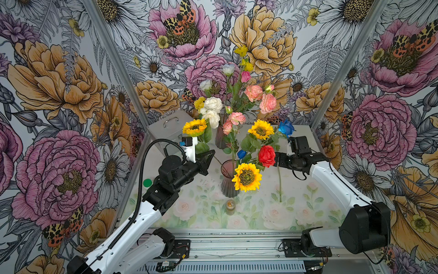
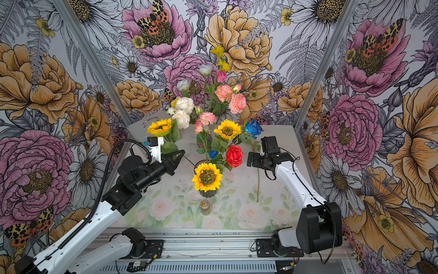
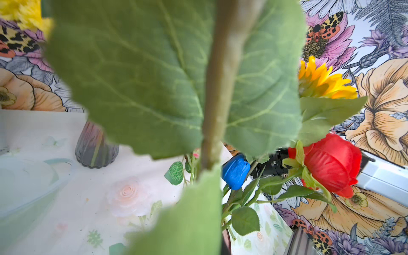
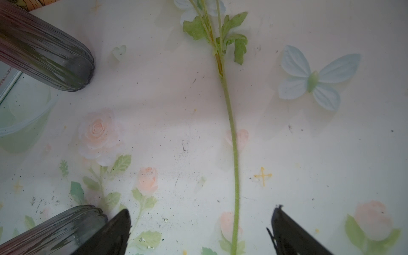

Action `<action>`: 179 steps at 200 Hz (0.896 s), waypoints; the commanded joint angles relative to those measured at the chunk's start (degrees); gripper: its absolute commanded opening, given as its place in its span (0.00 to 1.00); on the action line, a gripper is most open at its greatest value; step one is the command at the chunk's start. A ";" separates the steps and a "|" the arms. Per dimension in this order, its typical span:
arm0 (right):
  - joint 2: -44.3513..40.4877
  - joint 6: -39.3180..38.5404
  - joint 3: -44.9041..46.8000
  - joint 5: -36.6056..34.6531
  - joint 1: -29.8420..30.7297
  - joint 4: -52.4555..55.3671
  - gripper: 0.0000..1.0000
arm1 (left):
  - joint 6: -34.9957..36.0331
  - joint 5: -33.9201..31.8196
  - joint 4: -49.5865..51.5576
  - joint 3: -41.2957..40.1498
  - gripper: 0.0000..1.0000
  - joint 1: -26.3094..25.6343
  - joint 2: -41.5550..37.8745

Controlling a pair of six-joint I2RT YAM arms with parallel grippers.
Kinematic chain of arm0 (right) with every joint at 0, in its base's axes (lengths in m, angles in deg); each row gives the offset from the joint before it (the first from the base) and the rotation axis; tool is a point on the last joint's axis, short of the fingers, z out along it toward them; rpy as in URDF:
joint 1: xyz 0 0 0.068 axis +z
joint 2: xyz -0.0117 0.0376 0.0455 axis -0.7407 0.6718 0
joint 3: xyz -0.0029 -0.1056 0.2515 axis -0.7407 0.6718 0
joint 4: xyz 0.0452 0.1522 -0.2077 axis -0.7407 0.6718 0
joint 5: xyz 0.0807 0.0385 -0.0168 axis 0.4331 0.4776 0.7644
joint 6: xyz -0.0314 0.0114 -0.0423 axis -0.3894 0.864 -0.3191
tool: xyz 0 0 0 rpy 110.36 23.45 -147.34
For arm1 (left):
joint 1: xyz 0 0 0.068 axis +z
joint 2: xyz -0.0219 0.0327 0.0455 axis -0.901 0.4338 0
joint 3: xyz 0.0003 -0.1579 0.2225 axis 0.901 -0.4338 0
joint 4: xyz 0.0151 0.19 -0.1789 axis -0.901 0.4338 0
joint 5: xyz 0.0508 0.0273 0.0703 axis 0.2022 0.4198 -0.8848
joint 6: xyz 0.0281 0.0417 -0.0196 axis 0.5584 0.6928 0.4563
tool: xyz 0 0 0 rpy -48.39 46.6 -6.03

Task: Pick out yellow flowers from the vase
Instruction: Pick up the flower from the vase.

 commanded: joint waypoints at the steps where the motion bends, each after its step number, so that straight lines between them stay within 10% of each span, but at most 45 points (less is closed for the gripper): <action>1: -1.70 -0.31 -1.37 0.60 -0.34 -1.46 0.99 | 4.35 -1.16 5.99 5.45 0.00 -0.42 -0.99; 91: -3.54 -0.22 -0.45 0.59 -0.36 -1.65 0.99 | 11.15 -1.99 27.02 36.28 0.00 1.08 6.67; 179: -4.61 -0.28 -0.02 0.52 -0.34 -1.73 0.99 | -1.99 18.45 33.87 67.91 0.00 15.81 21.84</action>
